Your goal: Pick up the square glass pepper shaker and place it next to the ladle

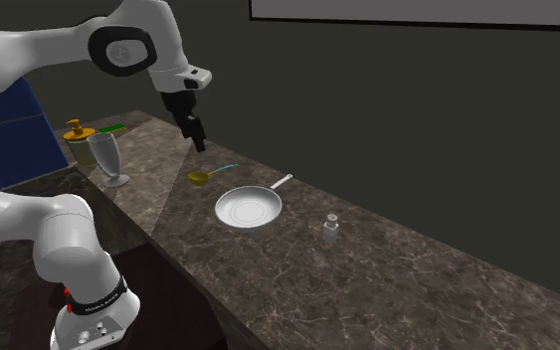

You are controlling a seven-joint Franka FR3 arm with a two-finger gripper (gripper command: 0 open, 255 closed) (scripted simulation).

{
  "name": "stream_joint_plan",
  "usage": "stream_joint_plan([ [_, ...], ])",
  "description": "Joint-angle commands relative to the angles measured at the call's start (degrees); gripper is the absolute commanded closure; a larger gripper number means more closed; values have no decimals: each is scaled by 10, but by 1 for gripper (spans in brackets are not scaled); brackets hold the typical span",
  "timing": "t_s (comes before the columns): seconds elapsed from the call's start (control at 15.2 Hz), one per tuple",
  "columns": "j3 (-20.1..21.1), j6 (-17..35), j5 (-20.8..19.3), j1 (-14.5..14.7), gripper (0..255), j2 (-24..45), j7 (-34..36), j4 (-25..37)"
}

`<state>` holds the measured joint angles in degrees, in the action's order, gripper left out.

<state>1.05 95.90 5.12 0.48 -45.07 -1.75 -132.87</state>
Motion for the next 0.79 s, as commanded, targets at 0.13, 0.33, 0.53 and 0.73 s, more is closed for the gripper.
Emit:
stream_joint_plan([
  [0.13, -16, 33, -5, -5, 0, 20, -17, -11],
  [0.33, -39, 83, -10, -13, 0, 54, -43, -23],
  [0.53, -63, 132, -12, -18, 0, 96, -69, -27],
  [0.73, -87, 179, -9, -22, 0, 142, -97, -24],
])
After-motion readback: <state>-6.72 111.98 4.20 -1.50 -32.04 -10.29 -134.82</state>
